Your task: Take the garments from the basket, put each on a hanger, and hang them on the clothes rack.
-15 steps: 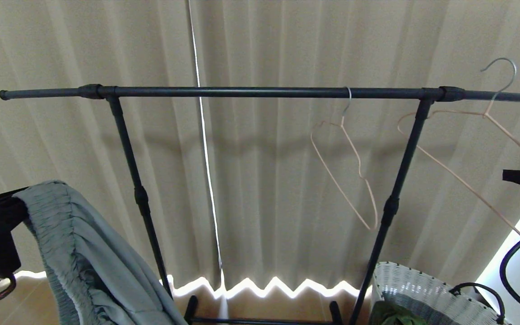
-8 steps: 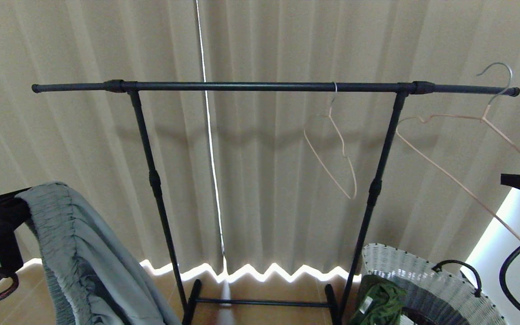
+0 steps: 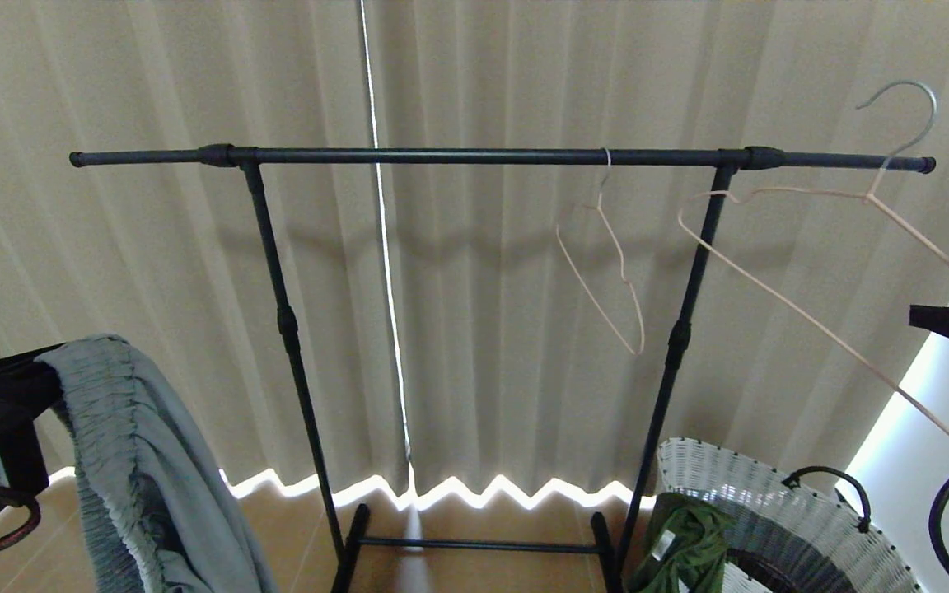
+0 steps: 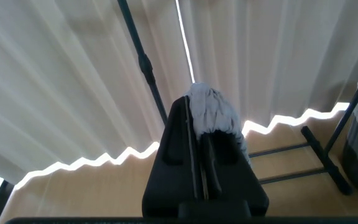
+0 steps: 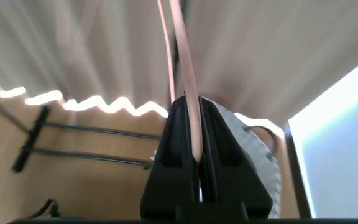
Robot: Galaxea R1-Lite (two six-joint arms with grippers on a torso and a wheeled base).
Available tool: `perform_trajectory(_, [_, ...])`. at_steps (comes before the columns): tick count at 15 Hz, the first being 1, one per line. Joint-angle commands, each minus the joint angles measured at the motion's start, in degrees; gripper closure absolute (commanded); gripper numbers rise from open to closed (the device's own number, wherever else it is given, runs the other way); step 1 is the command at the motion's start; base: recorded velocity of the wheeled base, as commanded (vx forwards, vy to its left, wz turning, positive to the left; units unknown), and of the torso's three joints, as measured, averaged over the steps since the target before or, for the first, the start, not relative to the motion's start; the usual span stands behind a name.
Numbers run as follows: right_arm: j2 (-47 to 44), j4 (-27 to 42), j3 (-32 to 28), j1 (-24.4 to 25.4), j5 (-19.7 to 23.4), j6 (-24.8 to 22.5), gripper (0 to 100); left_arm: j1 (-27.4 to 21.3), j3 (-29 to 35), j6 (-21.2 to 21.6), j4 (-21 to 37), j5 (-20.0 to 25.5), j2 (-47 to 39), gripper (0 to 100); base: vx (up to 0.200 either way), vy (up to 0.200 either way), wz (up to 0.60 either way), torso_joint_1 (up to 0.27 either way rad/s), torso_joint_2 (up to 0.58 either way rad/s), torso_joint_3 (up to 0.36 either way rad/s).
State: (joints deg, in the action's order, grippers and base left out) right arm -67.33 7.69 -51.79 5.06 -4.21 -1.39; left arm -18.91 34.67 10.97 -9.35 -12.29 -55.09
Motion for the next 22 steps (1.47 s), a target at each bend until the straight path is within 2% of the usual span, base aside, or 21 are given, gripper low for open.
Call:
perform_trajectory(1, [3.61,-0.05,0.28,4.61,0.34,0.25,100,0.01,0.05,0.01,-0.05,-0.02,-0.19,100,0.000,0.000,0.00,0.000,0.00,0.000])
perform_trajectory(9, [8.62,-0.13,5.29,14.89,0.51,0.42,100,-0.16,0.93,0.01,-0.05,-0.02,-3.01,100,0.000,0.000,0.00,0.000,0.00,0.000])
perform_trajectory(11, [5.89,-3.30,6.87,18.76,0.51,0.51,100,-0.08,1.28,-0.34,-2.60,-0.10,-5.73,100,0.000,0.000,0.00,0.000,0.00,0.000])
perform_trajectory(15, [-0.79,-12.88,9.60,21.13,0.51,0.42,100,-0.08,2.16,-0.16,-4.80,-0.46,-8.02,100,0.000,0.000,0.00,0.000,0.00,0.000])
perform_trajectory(19, [-2.28,-13.58,9.86,25.18,0.51,0.51,100,0.01,3.91,-0.51,-4.89,-0.63,-10.57,100,0.000,0.000,0.00,0.000,0.00,0.000])
perform_trajectory(22, [-6.15,-13.76,9.33,31.24,1.22,8.68,100,-0.43,9.80,-2.18,-4.98,-0.72,-17.95,100,0.000,0.000,0.00,0.000,0.00,0.000])
